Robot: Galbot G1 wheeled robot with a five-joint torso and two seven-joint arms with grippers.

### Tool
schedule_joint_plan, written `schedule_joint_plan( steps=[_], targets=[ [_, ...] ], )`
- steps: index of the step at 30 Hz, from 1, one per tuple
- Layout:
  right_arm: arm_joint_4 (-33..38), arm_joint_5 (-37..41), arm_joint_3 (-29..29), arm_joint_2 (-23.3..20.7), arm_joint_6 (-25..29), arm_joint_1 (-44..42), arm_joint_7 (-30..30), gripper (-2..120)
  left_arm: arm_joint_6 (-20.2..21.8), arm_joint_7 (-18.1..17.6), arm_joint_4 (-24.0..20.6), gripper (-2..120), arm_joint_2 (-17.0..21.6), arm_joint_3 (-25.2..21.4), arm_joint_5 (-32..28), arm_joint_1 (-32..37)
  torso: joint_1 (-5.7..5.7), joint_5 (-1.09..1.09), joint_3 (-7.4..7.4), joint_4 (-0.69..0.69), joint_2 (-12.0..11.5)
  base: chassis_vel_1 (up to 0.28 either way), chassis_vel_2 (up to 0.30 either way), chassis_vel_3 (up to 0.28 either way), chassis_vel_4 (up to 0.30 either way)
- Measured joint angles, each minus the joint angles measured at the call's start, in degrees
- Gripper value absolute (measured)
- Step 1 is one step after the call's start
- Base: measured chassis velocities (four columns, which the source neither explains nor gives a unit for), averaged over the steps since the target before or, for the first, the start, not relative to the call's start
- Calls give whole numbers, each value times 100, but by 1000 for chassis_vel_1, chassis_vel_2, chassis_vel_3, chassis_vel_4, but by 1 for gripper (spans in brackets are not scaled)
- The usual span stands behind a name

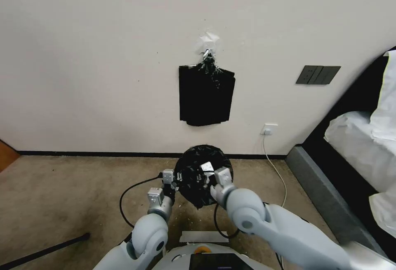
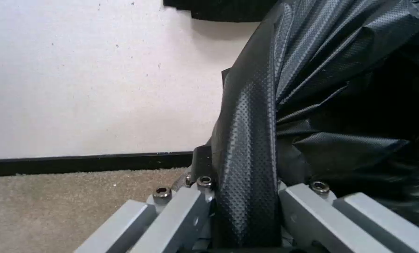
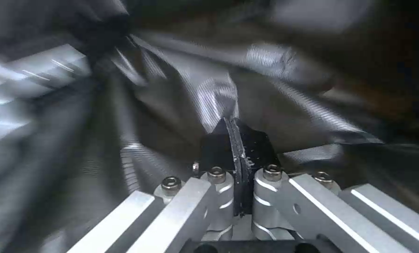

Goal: Place a trash bag onto the trash bin.

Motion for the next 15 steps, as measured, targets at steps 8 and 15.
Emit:
schedule_joint_plan(
  steps=[8,15],
  targets=[
    [-499,-178,-129,194,-12,119,91,0,10,80,-78,1,24,7,146,29,0,0,0,0,0,0,0,0,0],
    [-738,-195,-163,262,0,231,141,0,10,99,-95,1,13,20,179,61,-1,0,0,0,0,0,0,0,0]
  ],
)
